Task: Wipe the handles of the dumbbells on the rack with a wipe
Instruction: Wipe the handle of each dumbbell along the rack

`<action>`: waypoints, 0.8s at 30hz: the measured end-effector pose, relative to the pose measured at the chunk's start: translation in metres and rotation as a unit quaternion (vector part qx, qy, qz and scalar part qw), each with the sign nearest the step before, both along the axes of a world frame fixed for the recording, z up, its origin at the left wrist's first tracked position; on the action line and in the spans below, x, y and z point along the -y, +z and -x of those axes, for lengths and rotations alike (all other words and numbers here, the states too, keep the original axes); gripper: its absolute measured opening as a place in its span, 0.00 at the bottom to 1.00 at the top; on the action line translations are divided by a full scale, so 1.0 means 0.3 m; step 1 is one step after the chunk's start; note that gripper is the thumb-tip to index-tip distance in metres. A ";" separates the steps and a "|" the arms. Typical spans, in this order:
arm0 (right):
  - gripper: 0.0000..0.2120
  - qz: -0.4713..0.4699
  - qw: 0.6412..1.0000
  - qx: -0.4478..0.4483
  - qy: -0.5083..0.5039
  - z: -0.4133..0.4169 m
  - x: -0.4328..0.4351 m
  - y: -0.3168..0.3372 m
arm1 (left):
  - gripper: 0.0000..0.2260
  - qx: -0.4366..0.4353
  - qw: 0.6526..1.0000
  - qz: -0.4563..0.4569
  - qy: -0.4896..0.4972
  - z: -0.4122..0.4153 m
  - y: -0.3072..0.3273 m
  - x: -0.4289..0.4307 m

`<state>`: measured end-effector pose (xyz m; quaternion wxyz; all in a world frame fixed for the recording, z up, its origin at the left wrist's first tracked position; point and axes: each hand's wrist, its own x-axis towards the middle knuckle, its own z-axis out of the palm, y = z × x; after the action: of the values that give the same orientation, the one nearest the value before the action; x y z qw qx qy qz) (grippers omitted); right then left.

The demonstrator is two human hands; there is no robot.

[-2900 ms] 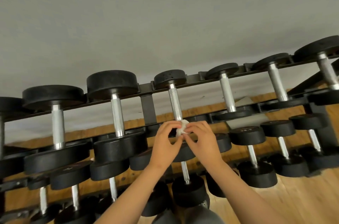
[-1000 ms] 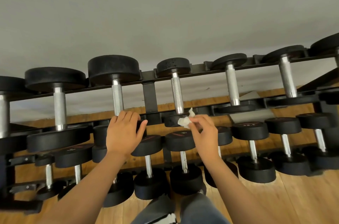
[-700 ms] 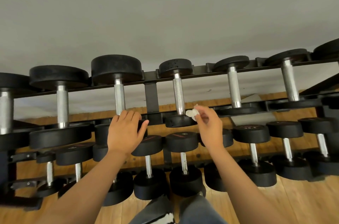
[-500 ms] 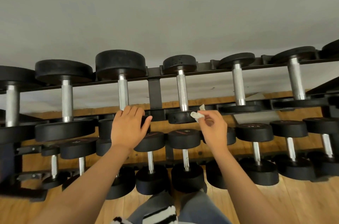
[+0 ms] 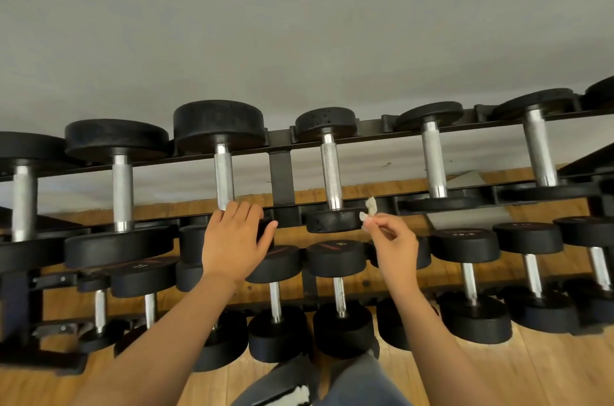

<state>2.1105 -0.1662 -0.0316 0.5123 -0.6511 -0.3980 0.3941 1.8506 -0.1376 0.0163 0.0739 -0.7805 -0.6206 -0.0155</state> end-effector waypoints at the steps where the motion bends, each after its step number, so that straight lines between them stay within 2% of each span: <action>1: 0.05 0.002 1.000 0.001 -0.006 0.003 -0.003 -0.005 | 0.21 0.000 1.000 -0.001 -0.001 0.001 -0.001 0.001; 10: 0.05 0.031 0.999 -0.031 -0.028 -0.005 -0.003 -0.031 | 0.22 0.000 1.000 -0.008 -0.006 0.003 -0.007 -0.001; 13: 0.07 0.044 0.999 -0.008 -0.013 -0.011 -0.043 -0.055 | 0.22 -0.002 1.000 -0.011 -0.010 0.003 -0.009 -0.003; 18: 0.15 0.071 0.997 -0.030 0.023 -0.025 -0.074 -0.071 | 0.21 -0.003 1.000 -0.015 -0.009 0.003 -0.012 -0.002; 24: 0.15 0.092 0.993 -0.006 0.071 -0.055 -0.077 -0.090 | 0.21 -0.002 1.000 -0.016 -0.008 0.004 -0.015 -0.002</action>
<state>2.1270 -0.1431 -0.0586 0.4235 -0.6628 -0.4025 0.4683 1.8495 -0.1371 0.0118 0.0878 -0.7840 -0.6140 -0.0246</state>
